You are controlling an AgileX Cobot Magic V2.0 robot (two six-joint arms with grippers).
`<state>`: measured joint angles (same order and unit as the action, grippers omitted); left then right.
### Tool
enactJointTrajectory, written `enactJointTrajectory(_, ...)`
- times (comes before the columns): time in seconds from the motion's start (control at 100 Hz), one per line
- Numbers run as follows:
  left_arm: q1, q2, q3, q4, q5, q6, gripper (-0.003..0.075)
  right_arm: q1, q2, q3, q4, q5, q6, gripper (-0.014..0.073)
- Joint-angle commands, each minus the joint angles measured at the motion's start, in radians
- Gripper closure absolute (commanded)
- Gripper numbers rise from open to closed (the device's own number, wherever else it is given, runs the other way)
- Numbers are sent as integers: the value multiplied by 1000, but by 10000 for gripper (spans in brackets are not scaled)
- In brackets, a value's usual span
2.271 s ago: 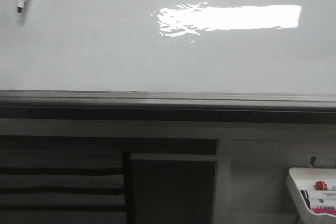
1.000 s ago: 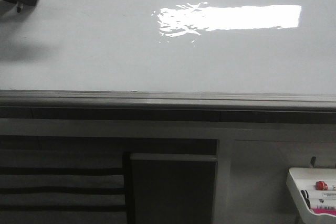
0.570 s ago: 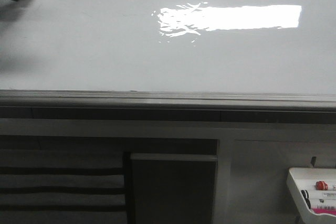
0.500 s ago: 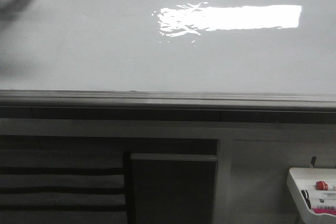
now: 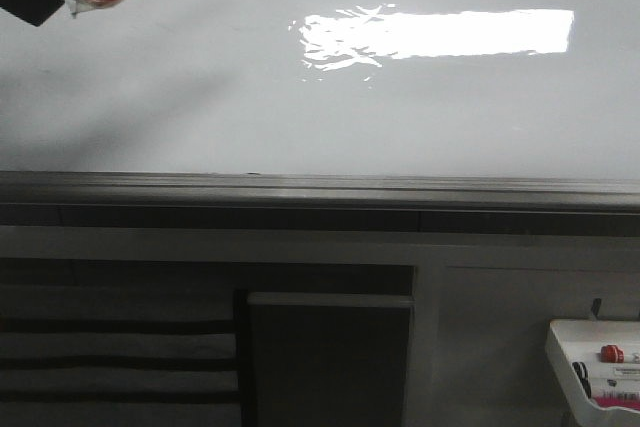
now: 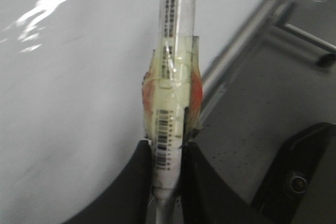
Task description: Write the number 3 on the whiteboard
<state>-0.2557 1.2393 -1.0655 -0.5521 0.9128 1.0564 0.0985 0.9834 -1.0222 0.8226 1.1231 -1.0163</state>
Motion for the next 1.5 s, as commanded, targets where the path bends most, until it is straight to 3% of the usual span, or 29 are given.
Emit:
enactJointTrajectory(0.0, -30, -28, -34, -146, 73, 142, 739, 97, 57, -79, -8, -17, -52, 18)
enactJointTrajectory(0.08, -73, -28, -34, -151, 107, 149, 739, 224, 117, -135, -116, -60, -50, 18)
enactJointTrajectory(0.19, -139, -28, -34, -151, 112, 149, 739, 320, 185, -187, -155, -130, -50, 18)
enactJointTrajectory(0.34, -223, -28, -34, -151, 112, 151, 739, 369, 270, -236, -157, -148, -55, 18)
enactJointTrajectory(0.52, -286, -28, -34, -151, 112, 179, 739, 409, 318, -238, -103, -127, -178, 18)
enactJointTrajectory(0.65, -290, -30, -36, -153, 112, 179, 739, 414, 328, -238, -80, -114, -201, 48)
enactJointTrajectory(0.84, -290, -32, -36, -166, 105, 180, 739, 414, 328, -238, -65, -93, -214, 187)
enactJointTrajectory(1.491, -290, -54, -36, -191, 64, 186, 739, 414, 330, -238, -37, -115, -225, 222)
